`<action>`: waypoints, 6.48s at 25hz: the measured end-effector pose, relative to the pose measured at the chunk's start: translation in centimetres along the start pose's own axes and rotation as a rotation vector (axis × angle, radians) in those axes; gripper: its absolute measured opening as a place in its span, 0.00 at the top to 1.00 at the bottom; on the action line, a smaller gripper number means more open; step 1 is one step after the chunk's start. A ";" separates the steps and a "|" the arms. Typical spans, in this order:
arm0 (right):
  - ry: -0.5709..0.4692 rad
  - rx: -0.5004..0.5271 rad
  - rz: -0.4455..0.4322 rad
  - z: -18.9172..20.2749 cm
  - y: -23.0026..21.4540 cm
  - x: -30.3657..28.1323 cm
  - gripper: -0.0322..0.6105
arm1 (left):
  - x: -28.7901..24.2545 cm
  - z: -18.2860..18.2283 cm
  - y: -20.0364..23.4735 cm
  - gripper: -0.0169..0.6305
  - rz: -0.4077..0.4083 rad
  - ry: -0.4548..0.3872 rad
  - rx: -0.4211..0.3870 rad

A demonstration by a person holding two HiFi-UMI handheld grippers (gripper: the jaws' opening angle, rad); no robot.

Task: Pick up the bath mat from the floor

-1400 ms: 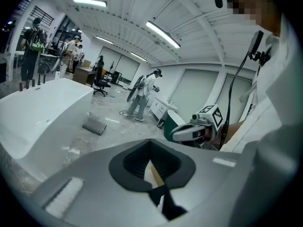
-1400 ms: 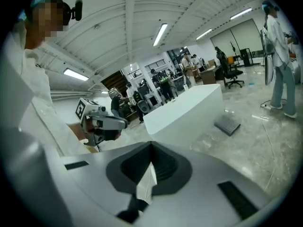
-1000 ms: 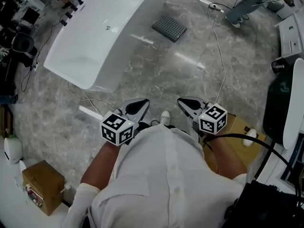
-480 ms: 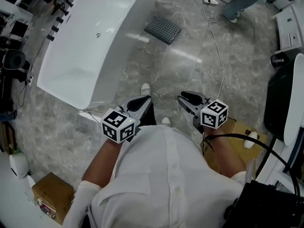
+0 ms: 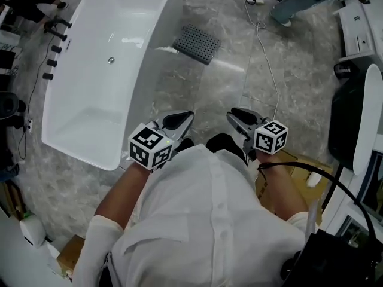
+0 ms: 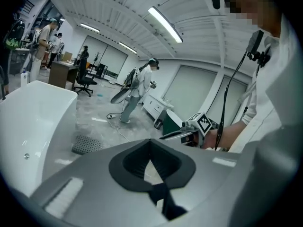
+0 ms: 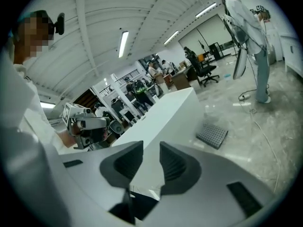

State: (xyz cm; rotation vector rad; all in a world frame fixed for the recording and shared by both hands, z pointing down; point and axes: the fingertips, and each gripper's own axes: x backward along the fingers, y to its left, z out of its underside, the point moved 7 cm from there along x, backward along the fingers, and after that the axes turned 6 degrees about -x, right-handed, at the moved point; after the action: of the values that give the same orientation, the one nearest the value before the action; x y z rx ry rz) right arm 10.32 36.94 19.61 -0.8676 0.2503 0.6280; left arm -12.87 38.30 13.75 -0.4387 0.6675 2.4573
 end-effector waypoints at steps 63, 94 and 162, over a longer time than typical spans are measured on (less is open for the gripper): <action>0.148 -0.807 -0.124 8.9 -81.2 -56.7 0.68 | -44.6 12.6 45.6 0.96 -0.088 0.404 0.443; 0.116 -0.722 -0.215 -11.5 -62.4 -47.2 0.93 | -36.1 -4.2 38.7 0.96 -0.104 0.109 0.326; 0.023 -0.422 -0.503 -19.5 1.1 -7.9 0.93 | 4.5 -7.1 10.7 0.96 -0.262 -0.181 0.043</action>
State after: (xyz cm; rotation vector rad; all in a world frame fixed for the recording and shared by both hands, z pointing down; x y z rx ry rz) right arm 4.24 19.12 10.20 -1.2893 -0.0895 0.1975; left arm -21.52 28.57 9.88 -0.2644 0.5490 2.1990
